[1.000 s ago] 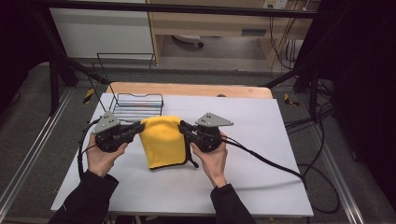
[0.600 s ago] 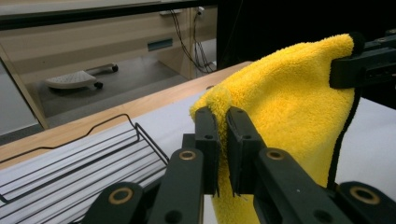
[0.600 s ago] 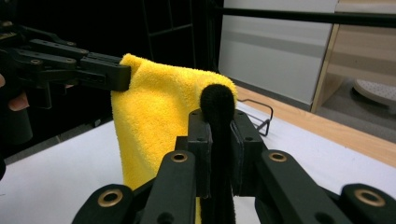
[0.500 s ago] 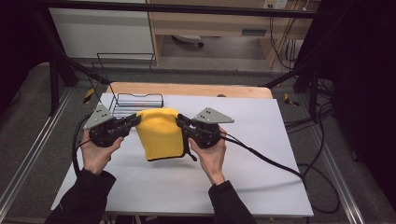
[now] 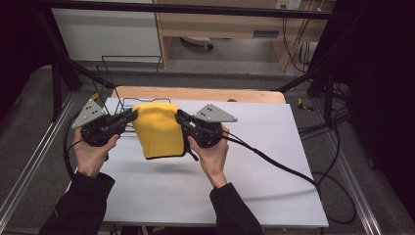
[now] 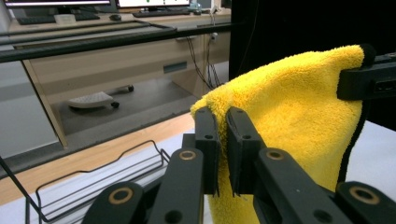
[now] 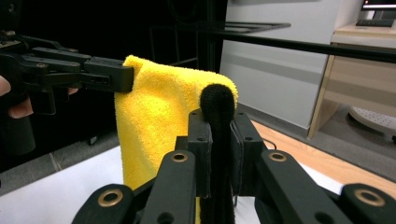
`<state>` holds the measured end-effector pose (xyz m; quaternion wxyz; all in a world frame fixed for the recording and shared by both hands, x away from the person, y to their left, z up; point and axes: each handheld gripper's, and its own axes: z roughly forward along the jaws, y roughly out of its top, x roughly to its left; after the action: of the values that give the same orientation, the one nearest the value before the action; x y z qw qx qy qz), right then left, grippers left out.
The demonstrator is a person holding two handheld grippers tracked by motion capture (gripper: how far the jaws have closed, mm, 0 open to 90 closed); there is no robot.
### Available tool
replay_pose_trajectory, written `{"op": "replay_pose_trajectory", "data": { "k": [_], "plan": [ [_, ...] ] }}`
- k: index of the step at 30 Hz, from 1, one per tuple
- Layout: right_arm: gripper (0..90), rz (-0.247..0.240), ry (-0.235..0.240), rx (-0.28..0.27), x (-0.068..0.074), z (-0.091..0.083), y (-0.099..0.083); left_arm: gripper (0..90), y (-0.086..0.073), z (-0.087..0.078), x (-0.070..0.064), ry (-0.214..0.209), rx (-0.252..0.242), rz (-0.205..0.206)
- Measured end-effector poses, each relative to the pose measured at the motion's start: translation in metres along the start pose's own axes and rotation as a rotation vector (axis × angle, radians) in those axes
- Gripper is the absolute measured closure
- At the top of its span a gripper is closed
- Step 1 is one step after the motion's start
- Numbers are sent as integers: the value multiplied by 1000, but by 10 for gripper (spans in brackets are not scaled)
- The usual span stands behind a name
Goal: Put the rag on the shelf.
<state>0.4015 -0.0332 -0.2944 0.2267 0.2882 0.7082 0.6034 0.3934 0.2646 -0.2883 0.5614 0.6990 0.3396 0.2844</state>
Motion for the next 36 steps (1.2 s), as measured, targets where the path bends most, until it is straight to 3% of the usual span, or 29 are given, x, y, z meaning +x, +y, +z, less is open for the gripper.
{"op": "replay_pose_trajectory", "data": {
  "k": [36],
  "plan": [
    [813,-61,-6,-140,16,40,70,838,57,-22,44,101,-174,-9]
  ]
}}
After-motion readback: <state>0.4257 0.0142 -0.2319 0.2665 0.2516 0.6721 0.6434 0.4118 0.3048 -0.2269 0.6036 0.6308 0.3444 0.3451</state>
